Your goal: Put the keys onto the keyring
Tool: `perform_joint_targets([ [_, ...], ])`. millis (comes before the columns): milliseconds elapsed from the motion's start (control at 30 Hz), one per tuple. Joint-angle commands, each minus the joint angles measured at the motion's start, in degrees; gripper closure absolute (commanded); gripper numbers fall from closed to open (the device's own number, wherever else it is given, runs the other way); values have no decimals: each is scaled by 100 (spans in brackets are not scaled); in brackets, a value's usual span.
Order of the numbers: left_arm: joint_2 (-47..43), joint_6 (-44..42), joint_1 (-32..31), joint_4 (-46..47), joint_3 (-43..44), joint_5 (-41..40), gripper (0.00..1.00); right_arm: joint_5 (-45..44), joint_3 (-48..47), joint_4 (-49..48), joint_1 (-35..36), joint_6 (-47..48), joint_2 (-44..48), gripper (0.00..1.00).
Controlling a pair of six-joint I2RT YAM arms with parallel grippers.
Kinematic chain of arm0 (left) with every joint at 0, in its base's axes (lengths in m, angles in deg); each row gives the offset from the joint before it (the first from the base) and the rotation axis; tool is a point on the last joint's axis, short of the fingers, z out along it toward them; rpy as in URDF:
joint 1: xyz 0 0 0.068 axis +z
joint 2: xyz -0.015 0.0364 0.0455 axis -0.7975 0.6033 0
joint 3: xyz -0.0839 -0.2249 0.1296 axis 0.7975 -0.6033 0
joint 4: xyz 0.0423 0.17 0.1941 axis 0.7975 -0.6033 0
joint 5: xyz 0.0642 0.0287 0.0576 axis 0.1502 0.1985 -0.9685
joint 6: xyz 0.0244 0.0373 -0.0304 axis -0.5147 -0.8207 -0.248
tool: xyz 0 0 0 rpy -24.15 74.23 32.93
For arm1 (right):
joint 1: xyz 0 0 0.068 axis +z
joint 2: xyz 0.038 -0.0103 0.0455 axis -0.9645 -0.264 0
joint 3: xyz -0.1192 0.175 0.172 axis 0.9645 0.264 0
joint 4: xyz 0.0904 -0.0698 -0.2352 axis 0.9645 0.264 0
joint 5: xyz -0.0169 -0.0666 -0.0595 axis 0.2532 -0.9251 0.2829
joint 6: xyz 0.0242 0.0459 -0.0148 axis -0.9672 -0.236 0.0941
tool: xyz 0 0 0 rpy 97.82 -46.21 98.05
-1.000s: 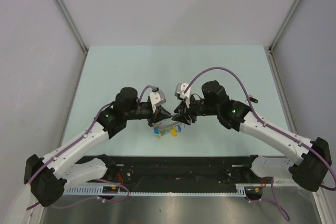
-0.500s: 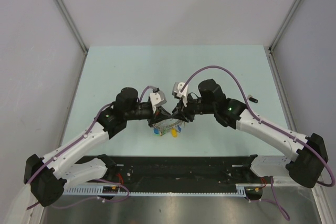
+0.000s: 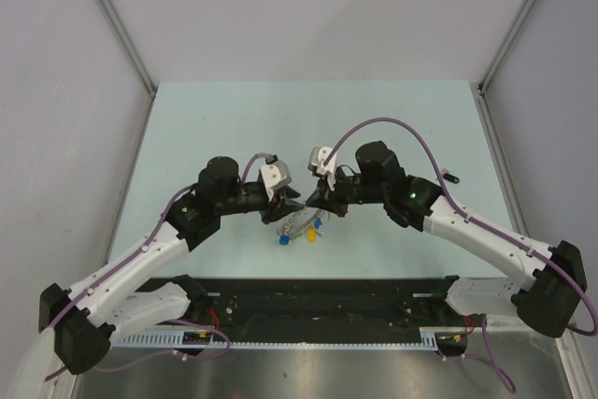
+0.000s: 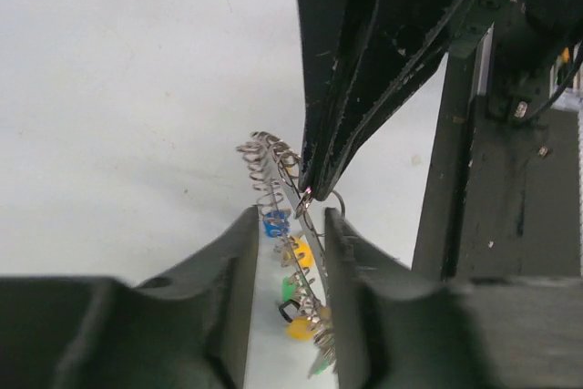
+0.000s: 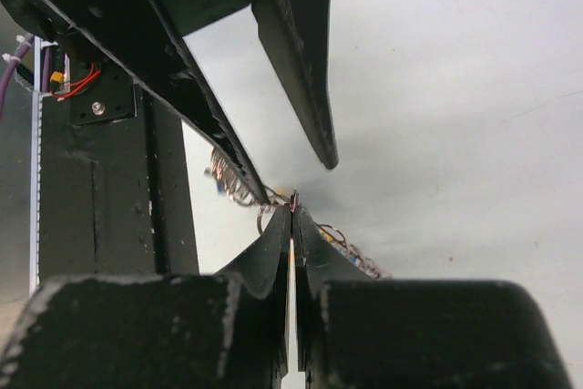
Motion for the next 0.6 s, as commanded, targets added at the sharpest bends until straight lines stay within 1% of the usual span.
perform_joint_targets([
  [0,-409,39,108,563,75,-56,54,-6,-148,-498,-22,90,579,100],
  [33,-409,57,117,589,75,-22,50,-6,-70,-560,-39,73,640,100],
  [67,-383,83,134,607,75,5,45,-14,-26,-639,-39,55,684,100],
  [133,-330,162,134,624,92,224,39,-58,176,-955,-48,-15,851,100],
  [167,-243,197,134,677,92,303,39,-58,238,-1061,-57,-93,913,100],
  [367,-67,566,134,906,31,875,40,-58,915,-2395,-101,-498,1335,100],
  [433,-58,689,134,1282,-22,1067,40,-41,1073,-2713,-101,-603,1458,100],
  [467,-40,829,134,1362,-65,1121,40,-32,1213,-3001,-118,-700,1502,100],
  [567,39,1032,126,1547,-83,1323,40,-23,1398,-3389,-118,-823,1555,100],
])
